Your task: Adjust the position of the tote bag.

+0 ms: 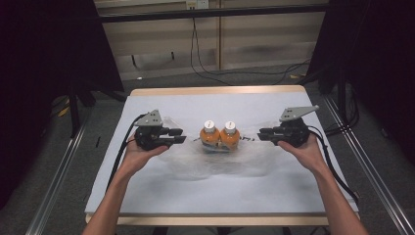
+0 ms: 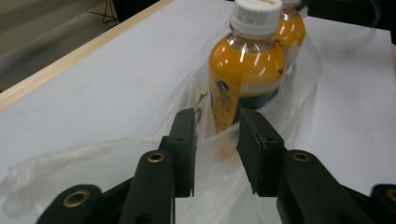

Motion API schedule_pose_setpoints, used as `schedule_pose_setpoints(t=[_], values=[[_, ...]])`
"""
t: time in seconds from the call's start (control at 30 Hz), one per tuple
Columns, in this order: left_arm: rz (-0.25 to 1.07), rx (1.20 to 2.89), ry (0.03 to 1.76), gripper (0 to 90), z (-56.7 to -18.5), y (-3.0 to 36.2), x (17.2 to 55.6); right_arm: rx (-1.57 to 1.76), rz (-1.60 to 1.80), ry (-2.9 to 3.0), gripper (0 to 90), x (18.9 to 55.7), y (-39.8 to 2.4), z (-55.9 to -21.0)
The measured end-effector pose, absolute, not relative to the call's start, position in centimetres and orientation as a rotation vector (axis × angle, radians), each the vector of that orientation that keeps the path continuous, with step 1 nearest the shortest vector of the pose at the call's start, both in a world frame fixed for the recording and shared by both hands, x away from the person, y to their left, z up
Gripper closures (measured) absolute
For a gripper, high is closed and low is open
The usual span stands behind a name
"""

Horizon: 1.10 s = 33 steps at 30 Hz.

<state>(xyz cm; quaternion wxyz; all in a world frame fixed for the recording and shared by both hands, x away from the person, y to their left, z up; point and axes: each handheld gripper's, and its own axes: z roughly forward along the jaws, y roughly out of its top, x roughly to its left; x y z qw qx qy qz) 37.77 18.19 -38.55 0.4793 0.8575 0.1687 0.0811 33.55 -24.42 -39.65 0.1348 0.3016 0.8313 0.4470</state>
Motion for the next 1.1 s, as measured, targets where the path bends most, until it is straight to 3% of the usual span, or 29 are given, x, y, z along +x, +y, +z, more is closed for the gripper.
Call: schedule_pose_setpoints(t=[0.07, 0.27, 0.47, 1.1], values=[[0.187, 2.078, 0.418, 64.3, -38.4, 17.4, 38.4, 0.86, 1.286, 2.429, 78.3, 34.0, -23.7, -39.7], [0.171, 2.128, 0.418, 75.6, -40.0, 15.0, 39.6, 0.833, 1.261, 2.504, 82.4, 35.5, -21.4, -40.4], [0.141, 2.193, 0.421, 77.8, -41.7, 14.1, 39.5, 0.834, 1.174, 2.573, 87.7, 36.2, -20.2, -41.6], [0.127, 2.455, 0.324, 81.0, -45.1, 11.8, 38.8, 0.859, 0.984, 2.686, 88.2, 37.0, -17.9, -45.9]])
